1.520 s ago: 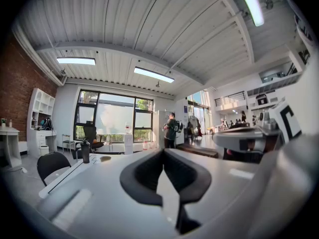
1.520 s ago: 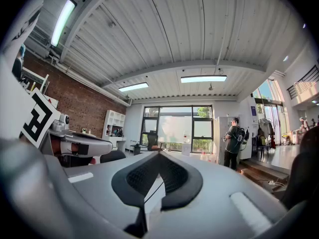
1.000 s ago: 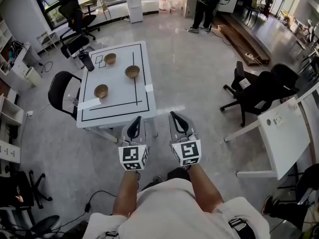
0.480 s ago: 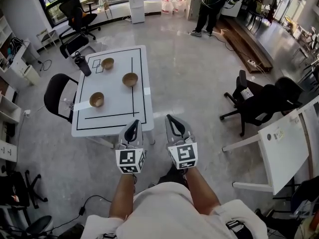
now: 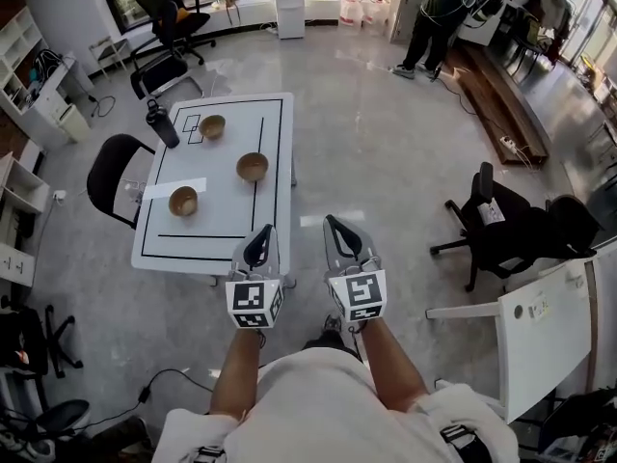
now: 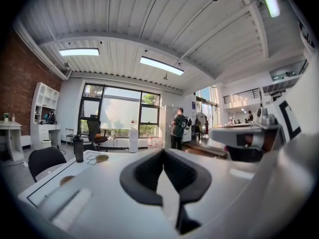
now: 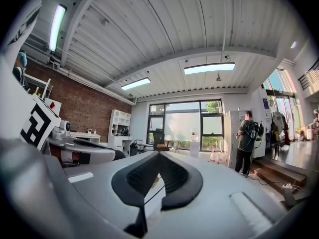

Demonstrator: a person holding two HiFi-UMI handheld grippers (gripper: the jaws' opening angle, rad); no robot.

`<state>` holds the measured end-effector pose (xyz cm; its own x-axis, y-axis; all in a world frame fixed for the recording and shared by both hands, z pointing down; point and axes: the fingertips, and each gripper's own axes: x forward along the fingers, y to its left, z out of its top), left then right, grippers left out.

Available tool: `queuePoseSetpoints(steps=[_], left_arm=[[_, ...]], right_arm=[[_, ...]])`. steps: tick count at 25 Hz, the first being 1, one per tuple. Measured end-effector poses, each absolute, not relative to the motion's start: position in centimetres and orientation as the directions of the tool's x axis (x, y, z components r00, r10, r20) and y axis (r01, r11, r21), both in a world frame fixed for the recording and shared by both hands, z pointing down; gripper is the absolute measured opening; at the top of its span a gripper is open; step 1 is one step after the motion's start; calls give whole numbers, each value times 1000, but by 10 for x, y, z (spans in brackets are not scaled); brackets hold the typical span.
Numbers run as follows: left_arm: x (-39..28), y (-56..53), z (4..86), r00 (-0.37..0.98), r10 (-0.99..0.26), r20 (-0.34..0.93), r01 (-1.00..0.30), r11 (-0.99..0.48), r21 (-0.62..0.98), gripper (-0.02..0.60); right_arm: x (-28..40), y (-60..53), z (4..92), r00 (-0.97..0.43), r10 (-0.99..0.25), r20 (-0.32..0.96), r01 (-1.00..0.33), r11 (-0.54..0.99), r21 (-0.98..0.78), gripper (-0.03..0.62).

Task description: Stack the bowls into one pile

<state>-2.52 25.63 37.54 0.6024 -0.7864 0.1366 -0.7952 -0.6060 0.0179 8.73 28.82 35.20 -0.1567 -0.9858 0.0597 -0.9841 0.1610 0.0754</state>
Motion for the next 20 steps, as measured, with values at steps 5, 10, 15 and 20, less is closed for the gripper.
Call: queuePoseSetpoints(steps=[5,10,15,20], left_arm=[[0,235,379,558,-816,148,-826,-563,11,2],[6,220,386,488,-856,168,-870,-493,12,2],[-3,208,397,411,-889,202,-908,-420,-3,2],[-22,187,397,340,-920,197,-937,-348,-8,2]], right_arm=[[111,259,357,-218,-974,69,-973,222,65,0],[116,235,367,-312,-946,89,-947,317,50,0],[107,212,380,-395,-913,106,-917,399,18,0],[87,190,388,-471,-875,116,-880,475,8,0]])
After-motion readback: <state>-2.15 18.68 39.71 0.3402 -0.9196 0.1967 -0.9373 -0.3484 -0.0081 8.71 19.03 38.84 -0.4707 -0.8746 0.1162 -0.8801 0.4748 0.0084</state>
